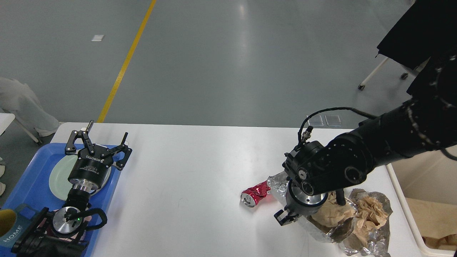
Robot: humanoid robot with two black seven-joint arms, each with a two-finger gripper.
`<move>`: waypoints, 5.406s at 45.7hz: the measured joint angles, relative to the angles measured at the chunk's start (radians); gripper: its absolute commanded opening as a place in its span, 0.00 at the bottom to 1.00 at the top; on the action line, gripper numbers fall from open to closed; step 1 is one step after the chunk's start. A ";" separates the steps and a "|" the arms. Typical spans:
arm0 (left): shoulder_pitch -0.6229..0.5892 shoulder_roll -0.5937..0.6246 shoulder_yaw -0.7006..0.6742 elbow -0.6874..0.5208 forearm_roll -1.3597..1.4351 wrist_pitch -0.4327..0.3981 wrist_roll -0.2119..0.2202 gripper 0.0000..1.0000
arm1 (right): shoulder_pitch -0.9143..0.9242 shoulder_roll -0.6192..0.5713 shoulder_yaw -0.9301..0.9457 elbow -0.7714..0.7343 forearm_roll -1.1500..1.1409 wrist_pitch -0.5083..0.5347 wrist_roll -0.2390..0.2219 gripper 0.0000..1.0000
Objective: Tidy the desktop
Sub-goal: 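Lift the foil package toward the white bin, then lower the foil package into the white bin and open the right gripper, then raise the right gripper and move it to the white paper cup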
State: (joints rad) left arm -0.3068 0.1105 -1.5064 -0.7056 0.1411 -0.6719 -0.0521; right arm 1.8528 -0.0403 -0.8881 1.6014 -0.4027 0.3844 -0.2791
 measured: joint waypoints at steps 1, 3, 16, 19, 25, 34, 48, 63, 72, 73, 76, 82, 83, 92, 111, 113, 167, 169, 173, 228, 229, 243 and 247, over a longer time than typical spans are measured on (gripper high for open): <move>0.000 0.000 0.000 0.000 0.000 0.000 0.000 0.97 | 0.024 -0.010 0.000 0.010 0.015 0.011 0.000 0.00; 0.000 0.000 0.000 0.000 0.000 0.000 0.000 0.97 | 0.071 -0.031 0.000 0.032 0.047 0.030 0.000 0.00; 0.000 0.000 0.000 0.000 0.000 0.001 0.000 0.97 | 0.388 -0.191 -0.077 0.104 0.241 0.155 0.006 0.00; 0.000 0.000 0.000 0.000 0.000 0.001 0.000 0.97 | 0.439 -0.209 -0.130 0.106 0.273 0.175 0.013 0.00; 0.000 0.000 0.000 0.000 0.000 0.002 0.000 0.97 | 0.494 -0.219 -0.260 0.105 0.294 0.185 0.090 0.00; 0.000 0.000 0.000 0.000 0.000 0.002 0.000 0.97 | 0.512 -0.209 -0.522 0.061 0.278 0.174 0.370 0.00; 0.000 0.000 0.000 0.000 0.000 0.001 -0.002 0.97 | 0.228 -0.376 -0.685 -0.275 0.278 0.129 0.399 0.00; 0.000 0.000 0.000 0.000 0.000 0.001 -0.002 0.97 | -0.411 -0.520 -0.444 -0.822 0.277 0.002 0.397 0.00; 0.000 0.000 0.000 0.000 0.000 0.001 -0.002 0.97 | -0.767 -0.504 -0.297 -1.087 0.273 -0.189 0.390 0.00; 0.000 0.000 0.000 0.000 0.000 0.001 -0.002 0.97 | -0.811 -0.492 -0.281 -1.126 0.272 -0.203 0.387 0.00; 0.000 0.000 0.000 0.000 0.000 0.001 -0.002 0.97 | -0.916 -0.460 -0.246 -1.222 0.271 -0.228 0.380 0.00; 0.000 0.000 0.000 0.000 0.000 0.001 -0.002 0.97 | -1.073 -0.394 -0.220 -1.382 0.272 -0.251 0.374 0.00; 0.000 0.000 0.000 0.000 0.000 0.001 -0.002 0.97 | -1.097 -0.382 -0.219 -1.408 0.273 -0.254 0.373 0.00; 0.000 0.000 0.000 0.000 0.000 0.001 -0.002 0.97 | -1.218 -0.331 -0.222 -1.499 0.274 -0.317 0.341 0.00; 0.000 0.001 0.000 0.000 0.000 0.001 -0.002 0.97 | -1.257 -0.311 -0.220 -1.505 0.279 -0.412 0.324 1.00; 0.000 0.001 0.000 0.000 0.000 0.001 -0.002 0.97 | -1.258 -0.311 -0.220 -1.505 0.280 -0.425 0.325 1.00; 0.000 0.000 0.000 0.000 0.000 0.002 -0.001 0.97 | -0.422 -0.515 -0.383 -0.666 0.241 -0.215 0.096 1.00; 0.000 0.000 0.000 0.000 0.000 0.002 -0.001 0.97 | -0.328 -0.513 -0.409 -0.598 0.240 -0.176 0.083 1.00; 0.000 0.000 0.000 0.000 0.000 0.002 0.000 0.97 | -0.167 -0.498 -0.433 -0.493 0.241 -0.076 0.075 1.00; 0.000 0.000 0.000 0.000 0.000 0.001 0.000 0.97 | 0.433 -0.187 -0.253 0.059 0.347 0.116 0.088 1.00; 0.000 0.000 0.000 0.000 0.000 0.001 0.000 0.97 | 0.426 -0.185 -0.251 0.058 0.348 0.101 0.088 1.00; 0.000 0.000 0.000 0.000 0.000 0.000 0.000 0.97 | 0.296 -0.178 -0.256 0.046 0.350 0.010 0.079 1.00; 0.000 0.000 0.000 0.000 0.000 0.000 0.000 0.97 | 0.259 -0.176 -0.255 0.042 0.343 -0.004 0.077 1.00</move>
State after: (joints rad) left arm -0.3068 0.1105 -1.5064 -0.7056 0.1411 -0.6720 -0.0521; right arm 2.1118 -0.2167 -1.1431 1.6439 -0.0601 0.3802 -0.2019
